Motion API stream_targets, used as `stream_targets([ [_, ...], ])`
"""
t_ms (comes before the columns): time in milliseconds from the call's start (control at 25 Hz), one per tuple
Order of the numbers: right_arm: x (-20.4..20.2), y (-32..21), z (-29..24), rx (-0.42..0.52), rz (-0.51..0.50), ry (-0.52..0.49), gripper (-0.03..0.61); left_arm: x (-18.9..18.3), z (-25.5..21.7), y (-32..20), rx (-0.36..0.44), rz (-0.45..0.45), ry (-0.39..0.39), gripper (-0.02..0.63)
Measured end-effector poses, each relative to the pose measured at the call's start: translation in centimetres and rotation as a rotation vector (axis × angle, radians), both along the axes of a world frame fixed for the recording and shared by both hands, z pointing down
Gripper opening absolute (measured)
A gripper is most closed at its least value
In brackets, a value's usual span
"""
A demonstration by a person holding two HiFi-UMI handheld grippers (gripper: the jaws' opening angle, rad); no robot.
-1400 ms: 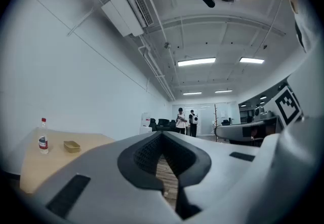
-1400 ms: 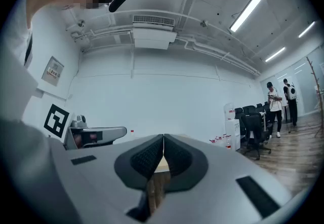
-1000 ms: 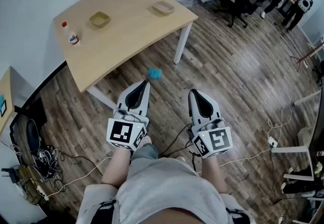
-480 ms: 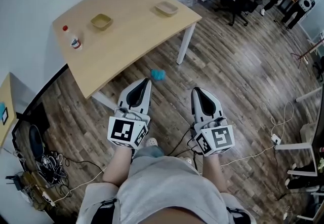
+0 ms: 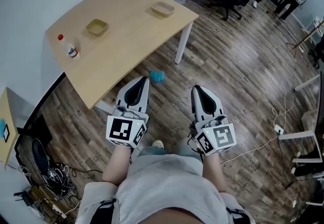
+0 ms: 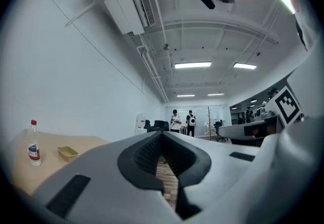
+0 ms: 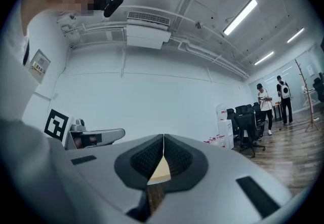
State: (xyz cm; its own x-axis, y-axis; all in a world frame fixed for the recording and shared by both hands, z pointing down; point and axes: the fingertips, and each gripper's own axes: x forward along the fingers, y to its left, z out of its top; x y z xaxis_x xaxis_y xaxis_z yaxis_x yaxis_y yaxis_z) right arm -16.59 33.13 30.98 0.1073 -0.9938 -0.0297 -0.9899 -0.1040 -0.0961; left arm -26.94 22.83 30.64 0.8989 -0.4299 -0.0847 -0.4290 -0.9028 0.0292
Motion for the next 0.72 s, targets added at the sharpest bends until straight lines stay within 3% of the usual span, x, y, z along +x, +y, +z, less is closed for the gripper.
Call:
stream_targets([
  [360,3.0,-2.3,0.6,-0.015,0.029,-0.008,0.011,3.0,0.7,-2.5,-0.018,0.021,-0.002,0.015],
  [720,9.9,-8.2,0.5,-0.007,-0.005,-0.014,0.011,9.8,0.7,-8.0,-0.015,-0.008,-0.004,0.015],
])
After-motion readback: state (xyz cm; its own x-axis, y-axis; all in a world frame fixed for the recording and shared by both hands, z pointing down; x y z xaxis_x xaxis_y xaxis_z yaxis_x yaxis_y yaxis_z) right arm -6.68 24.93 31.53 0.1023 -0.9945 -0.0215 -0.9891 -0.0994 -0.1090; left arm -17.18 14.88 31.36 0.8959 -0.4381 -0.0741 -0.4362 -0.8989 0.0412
